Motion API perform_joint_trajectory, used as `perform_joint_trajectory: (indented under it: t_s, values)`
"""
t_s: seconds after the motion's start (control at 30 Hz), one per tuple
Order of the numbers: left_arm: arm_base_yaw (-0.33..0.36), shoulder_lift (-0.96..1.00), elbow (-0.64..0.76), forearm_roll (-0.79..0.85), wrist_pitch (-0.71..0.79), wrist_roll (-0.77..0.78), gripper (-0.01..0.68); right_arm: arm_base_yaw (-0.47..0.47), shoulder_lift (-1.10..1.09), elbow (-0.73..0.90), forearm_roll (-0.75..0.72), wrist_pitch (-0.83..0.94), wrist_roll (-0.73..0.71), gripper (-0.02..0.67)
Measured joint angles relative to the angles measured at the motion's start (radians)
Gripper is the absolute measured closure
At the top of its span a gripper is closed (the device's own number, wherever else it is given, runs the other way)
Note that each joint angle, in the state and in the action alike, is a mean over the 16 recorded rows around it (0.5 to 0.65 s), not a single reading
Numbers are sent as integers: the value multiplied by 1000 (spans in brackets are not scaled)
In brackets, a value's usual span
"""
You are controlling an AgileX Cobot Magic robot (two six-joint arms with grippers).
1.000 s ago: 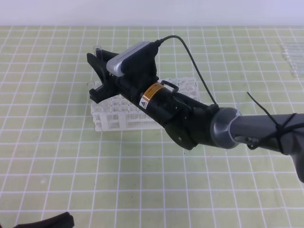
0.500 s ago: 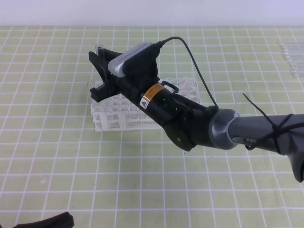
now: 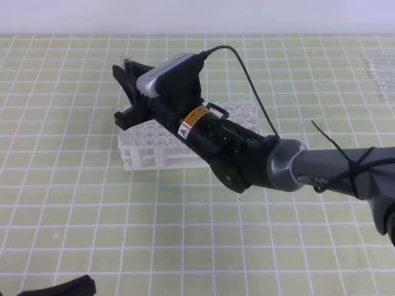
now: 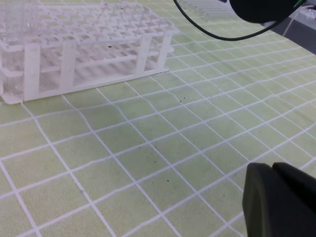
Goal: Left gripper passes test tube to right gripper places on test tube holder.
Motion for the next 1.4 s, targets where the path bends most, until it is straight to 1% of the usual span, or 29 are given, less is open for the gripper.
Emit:
perform_joint_trajectory:
  t_s: [0.73,1.4]
  values:
    - [0,0,-1,-2,0,1,675,1,20,-4,-6,-6,21,553]
    - [0,0,-1,-3,0,1,675,2,20,-1,-14,31,31,553]
